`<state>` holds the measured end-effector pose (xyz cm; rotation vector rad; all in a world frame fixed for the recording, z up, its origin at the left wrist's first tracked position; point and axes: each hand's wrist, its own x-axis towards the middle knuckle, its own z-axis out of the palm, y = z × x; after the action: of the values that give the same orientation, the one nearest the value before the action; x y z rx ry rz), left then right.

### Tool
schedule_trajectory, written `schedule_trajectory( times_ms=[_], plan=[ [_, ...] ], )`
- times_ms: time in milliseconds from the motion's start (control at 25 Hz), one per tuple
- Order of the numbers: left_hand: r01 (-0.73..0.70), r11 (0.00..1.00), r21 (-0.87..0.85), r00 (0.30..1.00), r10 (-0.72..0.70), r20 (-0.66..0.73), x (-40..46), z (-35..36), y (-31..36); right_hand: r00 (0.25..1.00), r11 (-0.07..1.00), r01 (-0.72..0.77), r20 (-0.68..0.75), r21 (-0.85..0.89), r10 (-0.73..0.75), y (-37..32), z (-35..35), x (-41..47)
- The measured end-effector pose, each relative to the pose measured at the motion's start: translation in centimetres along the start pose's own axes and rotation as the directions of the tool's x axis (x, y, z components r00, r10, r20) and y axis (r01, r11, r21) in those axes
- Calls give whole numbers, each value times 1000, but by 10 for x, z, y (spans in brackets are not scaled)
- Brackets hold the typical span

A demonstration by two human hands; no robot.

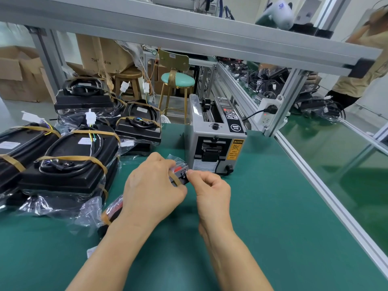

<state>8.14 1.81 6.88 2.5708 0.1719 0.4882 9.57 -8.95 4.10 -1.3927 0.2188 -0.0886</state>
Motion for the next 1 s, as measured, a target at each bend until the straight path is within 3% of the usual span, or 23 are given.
schedule_trajectory(
  times_ms=[200,760,1000],
  plan=[
    [-9,998,-58,1000,10,3,-2,0,2,999,998,43,5,48,-44,-1,0,-3],
    [48,997,-60,998,-50,-30,3,3,3,983,973,177,-23,-149,-182,0,5,-2],
    [87,995,-58,995,-90,-52,3,1,5,984,984,157,-67,-88,-163,3,8,-4]
  ],
)
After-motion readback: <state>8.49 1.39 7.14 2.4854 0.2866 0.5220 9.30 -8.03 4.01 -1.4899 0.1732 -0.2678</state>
